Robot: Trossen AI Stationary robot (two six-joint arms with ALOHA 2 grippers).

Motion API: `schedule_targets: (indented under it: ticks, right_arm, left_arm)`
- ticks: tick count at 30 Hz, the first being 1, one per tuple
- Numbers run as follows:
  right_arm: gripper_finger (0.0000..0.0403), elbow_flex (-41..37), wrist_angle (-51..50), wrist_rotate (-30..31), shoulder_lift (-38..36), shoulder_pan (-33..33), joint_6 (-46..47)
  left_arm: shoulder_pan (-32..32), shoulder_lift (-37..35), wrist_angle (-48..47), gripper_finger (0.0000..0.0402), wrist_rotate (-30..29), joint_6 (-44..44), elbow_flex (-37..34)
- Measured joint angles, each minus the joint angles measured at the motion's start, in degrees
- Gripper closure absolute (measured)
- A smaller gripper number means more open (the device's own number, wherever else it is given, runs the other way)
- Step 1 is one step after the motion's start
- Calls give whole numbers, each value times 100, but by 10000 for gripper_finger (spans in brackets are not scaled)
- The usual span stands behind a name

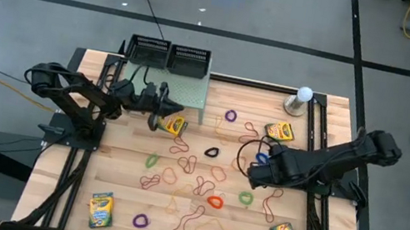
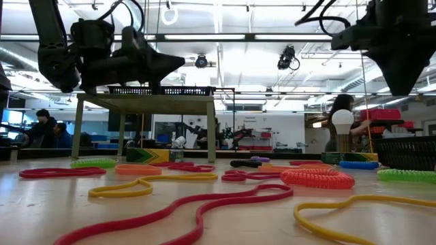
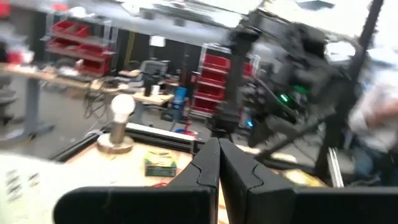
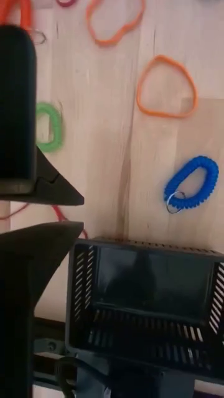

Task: Pick & Place Office Desk Supplies
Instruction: Put the black bin on the shelf

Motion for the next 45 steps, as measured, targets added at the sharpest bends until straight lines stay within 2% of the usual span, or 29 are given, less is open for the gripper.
schedule_targets:
  ticks: [4, 12, 24, 32, 45]
  right_arm:
    - [307, 0, 8, 0, 132, -4, 67]
    - [269, 2, 193, -9, 186, -4, 310]
    - [270, 2, -615, 140, 808, -86, 859]
    - [270, 2, -625, 321, 1109, -415, 839]
    - [270, 0, -600, 625, 1121, -873, 640]
  left_arm:
    - [0, 0, 28, 394, -141, -494, 4]
    - [0, 0, 26, 394, -131, -515, 4]
    - [0, -2, 15, 394, -95, -516, 4]
    - [-2, -2, 11, 394, -83, -517, 4]
    - [0, -2, 9, 394, -81, -520, 4]
